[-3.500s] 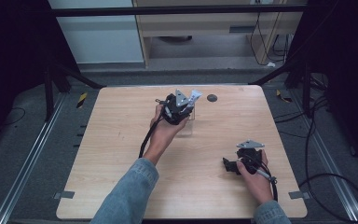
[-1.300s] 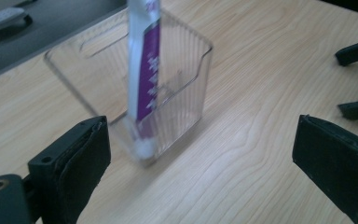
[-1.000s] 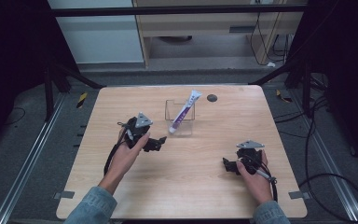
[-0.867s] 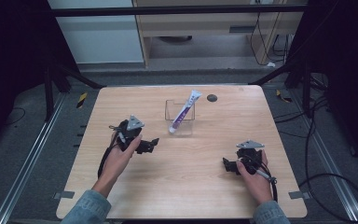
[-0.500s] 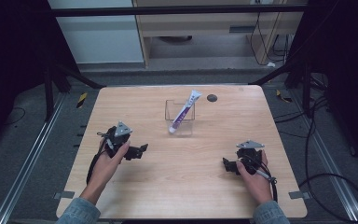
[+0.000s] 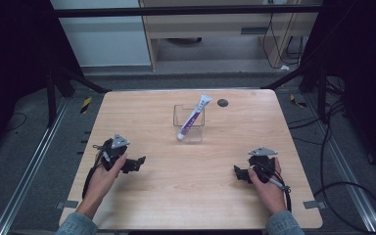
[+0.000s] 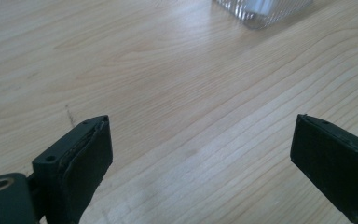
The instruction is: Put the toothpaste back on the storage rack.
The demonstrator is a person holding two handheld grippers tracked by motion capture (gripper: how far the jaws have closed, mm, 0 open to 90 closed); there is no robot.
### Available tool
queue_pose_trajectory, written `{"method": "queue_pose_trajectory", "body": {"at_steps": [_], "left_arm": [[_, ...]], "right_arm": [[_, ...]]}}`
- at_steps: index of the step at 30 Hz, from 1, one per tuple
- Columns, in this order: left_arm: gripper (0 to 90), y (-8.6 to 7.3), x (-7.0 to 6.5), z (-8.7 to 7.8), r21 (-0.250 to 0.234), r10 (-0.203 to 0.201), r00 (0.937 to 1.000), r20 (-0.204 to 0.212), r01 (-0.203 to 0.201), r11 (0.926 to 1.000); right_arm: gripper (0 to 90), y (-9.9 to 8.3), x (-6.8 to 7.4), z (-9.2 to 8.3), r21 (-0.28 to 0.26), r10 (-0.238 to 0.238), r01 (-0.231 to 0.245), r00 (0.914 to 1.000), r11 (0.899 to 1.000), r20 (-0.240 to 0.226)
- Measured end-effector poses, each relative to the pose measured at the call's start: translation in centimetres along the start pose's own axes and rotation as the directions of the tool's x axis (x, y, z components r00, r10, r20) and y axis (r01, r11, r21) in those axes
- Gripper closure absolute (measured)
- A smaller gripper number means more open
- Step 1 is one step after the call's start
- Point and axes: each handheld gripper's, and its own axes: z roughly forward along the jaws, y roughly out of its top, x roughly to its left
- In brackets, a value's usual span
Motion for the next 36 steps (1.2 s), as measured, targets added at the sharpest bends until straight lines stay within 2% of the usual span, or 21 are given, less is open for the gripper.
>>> {"method": "queue_pose_trajectory", "body": {"at_steps": [13, 20, 27, 32, 36], "left_arm": [[5.2, -2.5, 2.3, 0.7, 0.051, -0.046, 0.9982, -0.038, 0.048, 0.9976], [5.2, -3.6, 3.3, 1.4, 0.072, -0.079, 0.9948, -0.065, 0.083, 0.9939], [5.4, -3.9, 3.6, 2.0, 0.069, -0.096, 0.9923, -0.077, 0.102, 0.9924], [5.3, -3.8, 3.6, 2.4, 0.070, -0.090, 0.9927, -0.080, 0.095, 0.9929], [4.1, -3.7, 3.4, 3.0, 0.068, -0.081, 0.9948, -0.062, 0.085, 0.9941]], "right_arm": [[0.5, 0.0, 0.0, 0.0, 0.000, 0.001, -0.001, 1.0000, 1.000, -0.001], [0.5, 0.0, 0.0, 0.0, 0.000, -0.001, 0.001, 1.0000, 1.000, 0.000], [0.5, 0.0, 0.0, 0.0, 0.001, -0.001, 0.001, 1.0000, 1.000, 0.000], [0.5, 0.0, 0.0, 0.0, 0.000, 0.001, -0.001, 1.0000, 1.000, -0.003], [0.5, 0.0, 0.0, 0.0, 0.000, 0.000, 0.000, 1.0000, 1.000, -0.001]]}}
